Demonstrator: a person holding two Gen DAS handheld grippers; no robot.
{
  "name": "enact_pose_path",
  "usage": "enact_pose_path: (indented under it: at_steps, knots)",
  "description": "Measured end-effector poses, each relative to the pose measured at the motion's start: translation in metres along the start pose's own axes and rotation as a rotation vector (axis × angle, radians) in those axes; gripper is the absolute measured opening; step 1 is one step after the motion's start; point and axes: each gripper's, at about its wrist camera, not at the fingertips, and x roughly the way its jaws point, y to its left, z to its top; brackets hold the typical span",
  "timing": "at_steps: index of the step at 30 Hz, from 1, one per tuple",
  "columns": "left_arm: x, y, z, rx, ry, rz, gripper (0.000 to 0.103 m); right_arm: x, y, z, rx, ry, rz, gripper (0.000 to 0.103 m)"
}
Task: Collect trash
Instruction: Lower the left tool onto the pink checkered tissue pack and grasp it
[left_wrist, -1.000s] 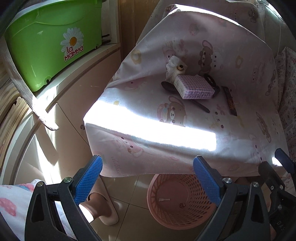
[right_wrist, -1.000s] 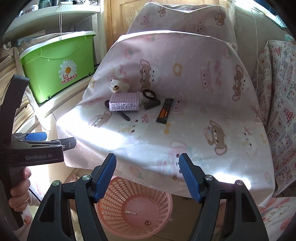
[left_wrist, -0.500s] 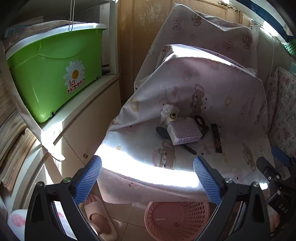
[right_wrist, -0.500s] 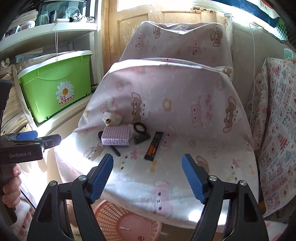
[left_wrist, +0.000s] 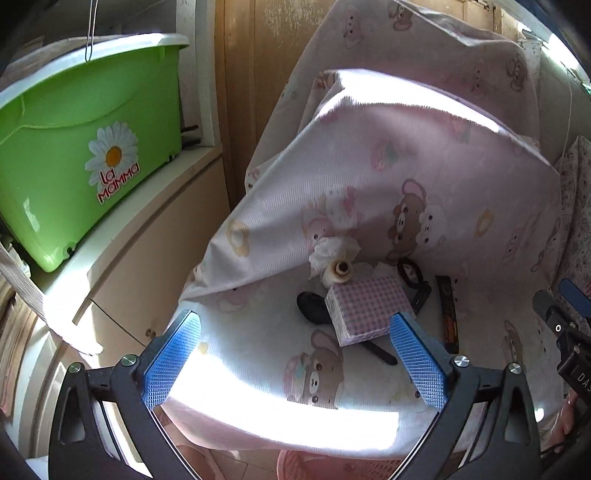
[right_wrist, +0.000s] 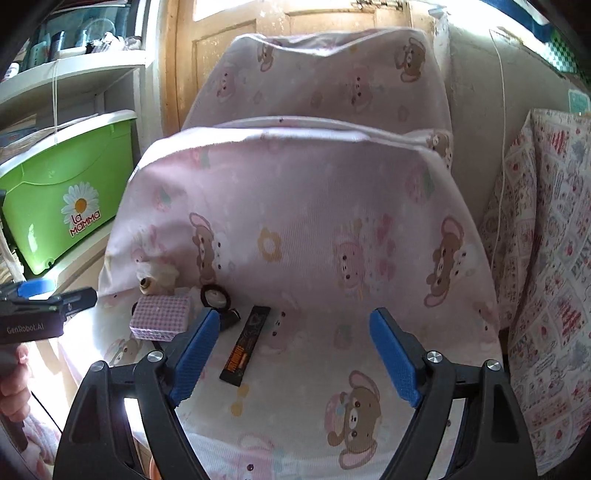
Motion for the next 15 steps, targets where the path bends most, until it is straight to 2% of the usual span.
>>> enact_pose_path:
  at_steps: [3,5,9,13,15]
  knots:
    - [0.019,-0.002,-0.005,-0.032,0.058,-0.035,0.102,0.020,-0.006,-0.006,0.033,0.073,0.012,0.085]
    - [0.025,-0.006,-0.003,-0.014,0.055,-0.032,0.102,0.027,-0.009,-0.005,0.049,0.100,0.043,0.085]
    - [0.033,-0.010,0.000,-0.013,0.030,0.005,0.102,0.034,-0.007,-0.007,0.028,0.105,0.011,0.085]
    - [0.041,-0.019,0.002,-0.039,0.073,-0.069,0.102,0.042,-0.003,-0.011,0.017,0.137,0.034,0.085]
    - [0.044,-0.030,0.002,-0.017,0.073,-0.079,0.102,0.044,0.000,-0.012,0.003,0.142,0.026,0.085]
